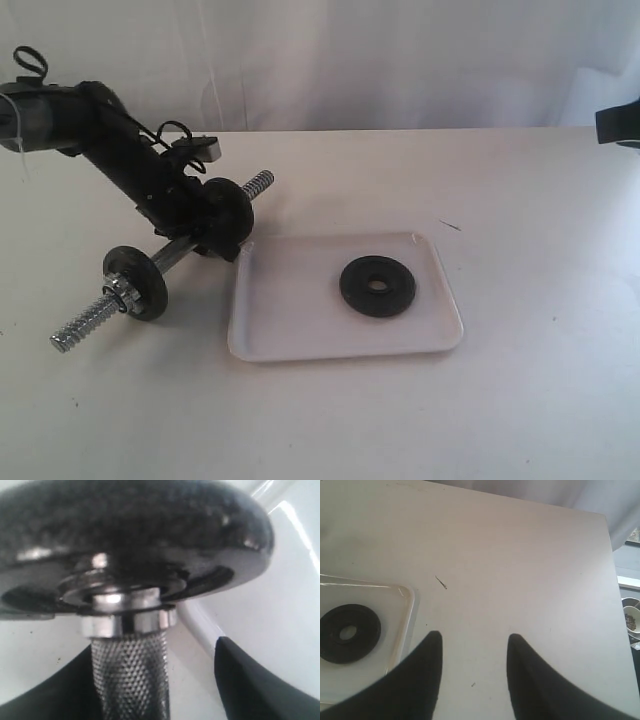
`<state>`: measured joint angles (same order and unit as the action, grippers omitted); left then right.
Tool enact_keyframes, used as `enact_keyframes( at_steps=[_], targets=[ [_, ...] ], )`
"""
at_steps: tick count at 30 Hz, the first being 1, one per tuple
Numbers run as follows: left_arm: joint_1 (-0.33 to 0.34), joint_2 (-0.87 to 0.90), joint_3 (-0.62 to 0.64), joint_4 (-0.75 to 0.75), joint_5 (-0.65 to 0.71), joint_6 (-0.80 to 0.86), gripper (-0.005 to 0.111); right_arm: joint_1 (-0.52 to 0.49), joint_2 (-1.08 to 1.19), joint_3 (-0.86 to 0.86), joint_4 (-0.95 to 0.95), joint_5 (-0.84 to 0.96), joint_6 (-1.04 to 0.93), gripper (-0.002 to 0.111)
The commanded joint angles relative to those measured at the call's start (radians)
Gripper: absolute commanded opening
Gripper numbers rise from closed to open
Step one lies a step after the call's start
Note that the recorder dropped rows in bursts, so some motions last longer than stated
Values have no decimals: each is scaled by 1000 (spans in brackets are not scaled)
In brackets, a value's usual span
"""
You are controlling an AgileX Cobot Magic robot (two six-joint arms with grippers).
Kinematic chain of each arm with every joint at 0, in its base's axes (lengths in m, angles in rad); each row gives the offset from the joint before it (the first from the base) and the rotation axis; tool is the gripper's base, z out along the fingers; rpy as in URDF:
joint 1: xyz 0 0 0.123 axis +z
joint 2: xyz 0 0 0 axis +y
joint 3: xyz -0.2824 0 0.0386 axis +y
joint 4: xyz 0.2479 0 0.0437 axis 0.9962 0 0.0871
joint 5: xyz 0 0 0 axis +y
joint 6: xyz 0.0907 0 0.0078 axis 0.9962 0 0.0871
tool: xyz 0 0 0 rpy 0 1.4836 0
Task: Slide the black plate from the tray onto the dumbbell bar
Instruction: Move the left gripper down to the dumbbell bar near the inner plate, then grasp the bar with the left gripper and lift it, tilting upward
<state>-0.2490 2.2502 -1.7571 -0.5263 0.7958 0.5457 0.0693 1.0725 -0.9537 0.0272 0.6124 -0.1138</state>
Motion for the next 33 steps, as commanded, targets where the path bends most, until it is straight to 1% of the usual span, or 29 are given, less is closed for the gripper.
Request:
enact_keyframes(
  at_steps=[1,3,10,14,21,26,28,29,33],
  targets=[
    [-32,6,-35,166,46,-121,64,3,0,-2,5,-8,-5,40],
    [-32,6,-44,168,53,-150,64,3,0,-2,5,-8,-5,40],
    [-32,7,-49,164,41,-154,63,3,0,-2,5,-8,-5,40],
    [-32,7,-49,162,26,-154,56,3,0,-2,5,-8,-5,40],
    [-32,9,-49,162,-44,-154,56,3,0,-2,5,-5,-5,40],
    [-32,9,-49,162,-49,-154,55,3,0,-2,5,-5,-5,40],
    [-32,9,-49,160,-49,-154,50,3,0,-2,5,-5,-5,40],
    [-32,9,-49,160,-45,-154,44,3,0,-2,5,-5,-5,40],
    [-32,9,-49,160,-49,-154,10,3,0,-2,5,-7,-5,40]
  ],
)
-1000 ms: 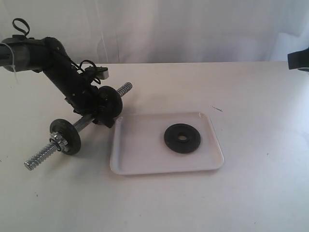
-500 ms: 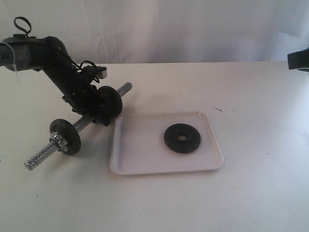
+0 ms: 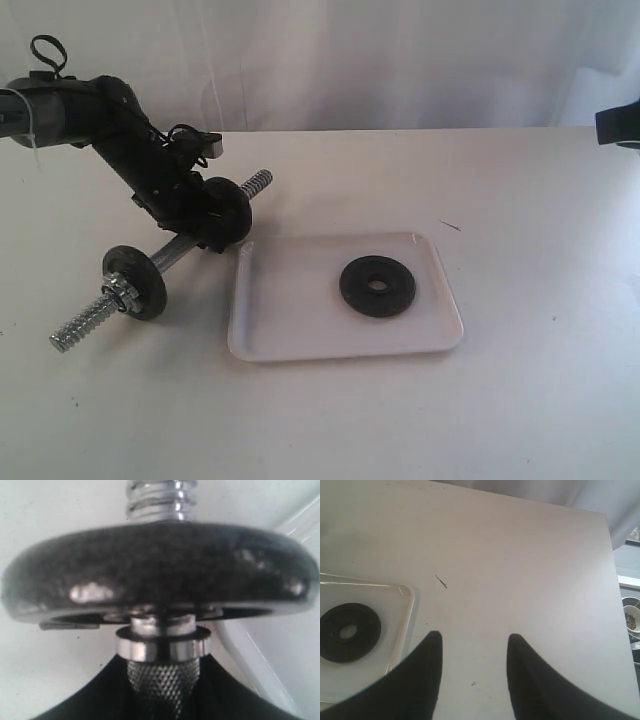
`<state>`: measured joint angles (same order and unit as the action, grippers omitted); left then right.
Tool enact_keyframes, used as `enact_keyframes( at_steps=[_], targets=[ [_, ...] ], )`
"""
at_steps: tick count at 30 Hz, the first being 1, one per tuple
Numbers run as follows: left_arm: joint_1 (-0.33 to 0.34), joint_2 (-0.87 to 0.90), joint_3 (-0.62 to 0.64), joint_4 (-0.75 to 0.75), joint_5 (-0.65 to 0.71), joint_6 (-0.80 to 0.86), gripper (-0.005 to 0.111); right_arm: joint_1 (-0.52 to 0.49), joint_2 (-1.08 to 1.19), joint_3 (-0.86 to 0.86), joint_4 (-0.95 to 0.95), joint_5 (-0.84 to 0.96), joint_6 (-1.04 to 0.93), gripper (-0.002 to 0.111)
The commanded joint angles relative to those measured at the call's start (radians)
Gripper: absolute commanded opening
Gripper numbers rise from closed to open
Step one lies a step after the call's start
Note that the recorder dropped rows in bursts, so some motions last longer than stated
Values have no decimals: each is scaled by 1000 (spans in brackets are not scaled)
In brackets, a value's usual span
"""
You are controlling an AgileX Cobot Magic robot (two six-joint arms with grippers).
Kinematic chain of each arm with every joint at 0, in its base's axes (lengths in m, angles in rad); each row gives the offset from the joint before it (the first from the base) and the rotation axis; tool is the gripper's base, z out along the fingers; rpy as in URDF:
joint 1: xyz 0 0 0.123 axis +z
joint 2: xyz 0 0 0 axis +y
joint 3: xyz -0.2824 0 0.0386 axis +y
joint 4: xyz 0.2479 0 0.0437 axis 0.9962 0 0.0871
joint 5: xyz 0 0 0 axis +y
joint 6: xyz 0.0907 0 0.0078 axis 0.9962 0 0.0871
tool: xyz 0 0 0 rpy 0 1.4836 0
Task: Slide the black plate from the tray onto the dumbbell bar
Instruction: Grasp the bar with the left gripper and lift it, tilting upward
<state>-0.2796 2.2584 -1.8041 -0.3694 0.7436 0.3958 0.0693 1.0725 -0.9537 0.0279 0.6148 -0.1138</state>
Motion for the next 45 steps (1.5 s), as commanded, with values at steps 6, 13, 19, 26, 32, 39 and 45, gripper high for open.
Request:
enact_keyframes(
  at_steps=[6,13,19,26,32,39,45],
  targets=[
    [-1,1,-2,6,5,69,0,3,0,-2,4,-9,-5,40],
    [-1,-1,-2,18,10,239,0,3,0,-2,4,-9,-5,40],
    [-1,-1,-2,46,33,346,0,3,0,-2,4,-9,-5,40],
    [-1,-23,-2,46,44,393,0,3,0,-2,2,-9,-5,40],
    [-1,-48,-2,57,65,397,0,3,0,-2,2,-11,-5,40],
    [1,-58,-2,63,101,416,0,3,0,-2,2,-11,-5,40],
    [9,-66,0,61,144,423,0,3,0,-2,2,-13,-7,40]
  ],
)
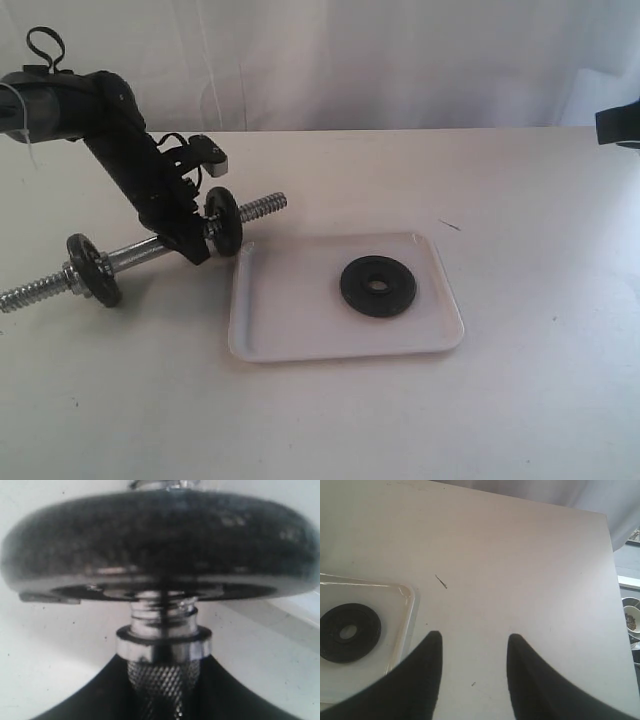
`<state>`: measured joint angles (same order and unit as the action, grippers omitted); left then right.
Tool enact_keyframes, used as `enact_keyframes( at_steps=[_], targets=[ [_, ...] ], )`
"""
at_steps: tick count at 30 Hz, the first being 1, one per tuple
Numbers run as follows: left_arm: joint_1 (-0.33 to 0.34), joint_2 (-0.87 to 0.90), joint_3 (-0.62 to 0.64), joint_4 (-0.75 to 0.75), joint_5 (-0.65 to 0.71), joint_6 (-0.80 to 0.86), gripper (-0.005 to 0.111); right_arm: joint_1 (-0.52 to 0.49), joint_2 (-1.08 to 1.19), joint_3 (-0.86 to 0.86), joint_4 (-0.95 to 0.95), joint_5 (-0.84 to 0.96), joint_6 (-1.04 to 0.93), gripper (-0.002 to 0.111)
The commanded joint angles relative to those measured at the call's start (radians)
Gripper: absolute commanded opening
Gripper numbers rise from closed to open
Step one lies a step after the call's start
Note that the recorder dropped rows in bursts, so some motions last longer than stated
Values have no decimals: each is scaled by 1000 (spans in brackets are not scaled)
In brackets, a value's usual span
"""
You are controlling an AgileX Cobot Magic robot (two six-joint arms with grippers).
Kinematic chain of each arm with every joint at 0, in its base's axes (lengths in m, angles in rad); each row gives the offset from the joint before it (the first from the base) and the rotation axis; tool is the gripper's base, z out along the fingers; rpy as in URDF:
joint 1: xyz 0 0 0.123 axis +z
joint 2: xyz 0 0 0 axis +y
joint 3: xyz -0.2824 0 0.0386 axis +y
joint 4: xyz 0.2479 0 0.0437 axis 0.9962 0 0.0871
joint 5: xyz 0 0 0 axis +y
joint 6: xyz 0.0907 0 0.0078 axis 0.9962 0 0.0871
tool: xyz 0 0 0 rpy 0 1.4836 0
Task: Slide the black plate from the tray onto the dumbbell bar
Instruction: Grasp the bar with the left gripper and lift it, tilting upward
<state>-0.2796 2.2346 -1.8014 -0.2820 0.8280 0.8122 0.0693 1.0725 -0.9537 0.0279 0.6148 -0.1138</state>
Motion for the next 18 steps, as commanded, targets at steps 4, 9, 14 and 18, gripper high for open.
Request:
enact_keyframes(
  at_steps=[4,9,14,18],
  targets=[
    [36,-43,-2,-94,70,17,0,3,7,-2,2,-15,-18,40],
    [47,-43,-1,-167,92,82,0,3,31,-2,2,-18,-18,40],
    [47,-44,-1,-172,84,88,0,3,49,-2,2,-32,-20,40],
    [47,-58,-1,-203,82,111,0,3,49,-2,2,-48,-20,40]
  ],
)
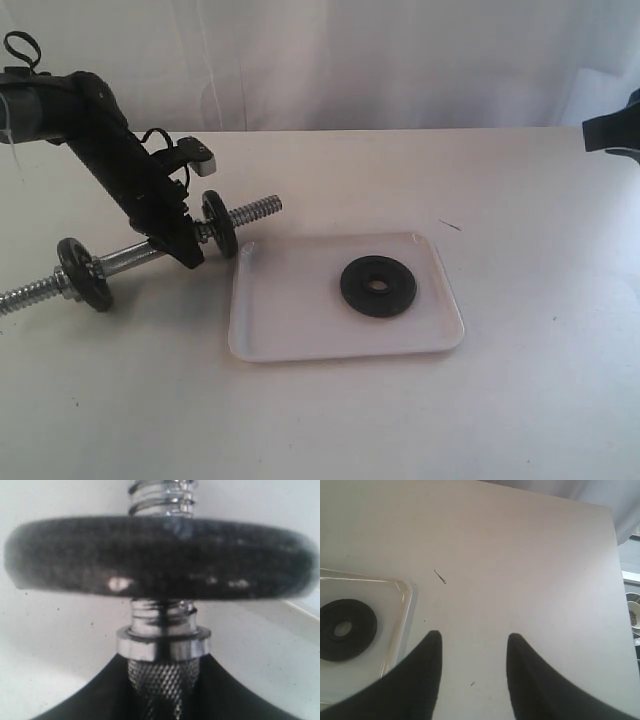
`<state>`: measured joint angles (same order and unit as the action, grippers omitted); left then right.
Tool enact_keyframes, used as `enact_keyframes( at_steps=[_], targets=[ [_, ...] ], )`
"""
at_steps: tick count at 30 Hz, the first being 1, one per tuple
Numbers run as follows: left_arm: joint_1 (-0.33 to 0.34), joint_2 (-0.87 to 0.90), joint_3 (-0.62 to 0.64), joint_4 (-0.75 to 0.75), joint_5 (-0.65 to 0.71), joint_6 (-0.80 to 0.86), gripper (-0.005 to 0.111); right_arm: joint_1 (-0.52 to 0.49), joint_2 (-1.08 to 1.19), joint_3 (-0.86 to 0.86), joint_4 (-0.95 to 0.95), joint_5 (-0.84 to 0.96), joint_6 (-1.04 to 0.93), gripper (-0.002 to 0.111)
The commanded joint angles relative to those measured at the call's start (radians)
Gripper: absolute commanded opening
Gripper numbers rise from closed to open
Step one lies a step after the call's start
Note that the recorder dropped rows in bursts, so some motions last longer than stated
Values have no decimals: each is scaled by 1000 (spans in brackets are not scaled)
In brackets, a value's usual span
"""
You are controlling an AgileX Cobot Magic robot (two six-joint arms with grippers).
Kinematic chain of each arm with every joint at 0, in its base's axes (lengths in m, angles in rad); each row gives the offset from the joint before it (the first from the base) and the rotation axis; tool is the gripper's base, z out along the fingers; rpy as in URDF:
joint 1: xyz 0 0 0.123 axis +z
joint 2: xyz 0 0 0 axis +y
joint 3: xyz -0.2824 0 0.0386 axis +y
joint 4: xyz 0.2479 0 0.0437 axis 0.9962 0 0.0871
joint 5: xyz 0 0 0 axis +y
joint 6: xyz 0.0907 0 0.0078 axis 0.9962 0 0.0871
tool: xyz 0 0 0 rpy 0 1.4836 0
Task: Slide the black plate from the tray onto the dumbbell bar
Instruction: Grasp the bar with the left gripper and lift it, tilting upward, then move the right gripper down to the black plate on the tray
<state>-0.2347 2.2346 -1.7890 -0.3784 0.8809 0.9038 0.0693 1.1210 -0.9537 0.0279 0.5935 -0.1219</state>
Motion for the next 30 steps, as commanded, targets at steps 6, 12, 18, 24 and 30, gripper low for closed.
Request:
enact_keyframes(
  at_steps=[6,12,18,24,30],
  targets=[
    [3,-91,-13,-117,34,30,0,3,0,-2,6,-24,-13,40],
    [3,-128,14,-127,28,47,0,20,12,-2,37,-24,-57,40],
    [3,-135,16,-127,53,45,0,45,60,-2,88,-35,-98,43],
    [3,-136,16,-115,98,43,0,64,155,-12,201,-39,-145,62],
    [3,-140,16,-112,105,43,0,64,283,-93,223,86,-147,78]
  ],
)
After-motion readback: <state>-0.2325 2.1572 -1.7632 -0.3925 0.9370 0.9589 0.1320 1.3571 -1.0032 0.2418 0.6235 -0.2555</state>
